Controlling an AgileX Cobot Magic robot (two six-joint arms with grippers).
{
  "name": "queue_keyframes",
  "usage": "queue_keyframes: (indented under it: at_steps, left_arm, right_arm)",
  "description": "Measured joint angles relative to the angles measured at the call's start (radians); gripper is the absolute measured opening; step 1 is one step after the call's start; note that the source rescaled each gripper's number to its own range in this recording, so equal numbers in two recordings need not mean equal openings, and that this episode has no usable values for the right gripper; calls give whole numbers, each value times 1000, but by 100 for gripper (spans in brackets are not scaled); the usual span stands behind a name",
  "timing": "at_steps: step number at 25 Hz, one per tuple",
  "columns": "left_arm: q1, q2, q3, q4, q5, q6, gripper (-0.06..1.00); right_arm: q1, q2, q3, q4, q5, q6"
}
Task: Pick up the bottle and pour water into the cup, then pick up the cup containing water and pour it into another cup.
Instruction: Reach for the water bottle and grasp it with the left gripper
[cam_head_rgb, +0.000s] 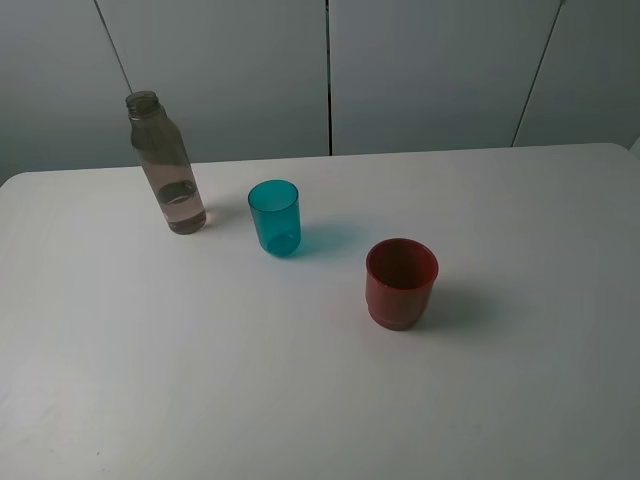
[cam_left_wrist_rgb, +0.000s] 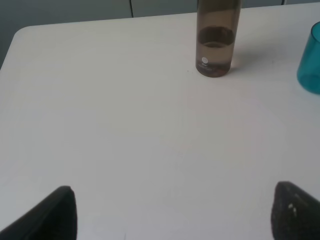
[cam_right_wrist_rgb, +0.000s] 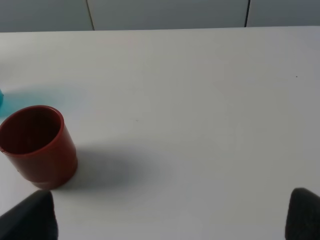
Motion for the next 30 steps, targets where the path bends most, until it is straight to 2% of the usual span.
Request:
queue_keyframes:
  at_steps: [30]
  left_arm:
    - [0, 0, -2, -2, -11, -4, 98]
  right_arm:
    - [0, 0, 0, 0, 0, 0]
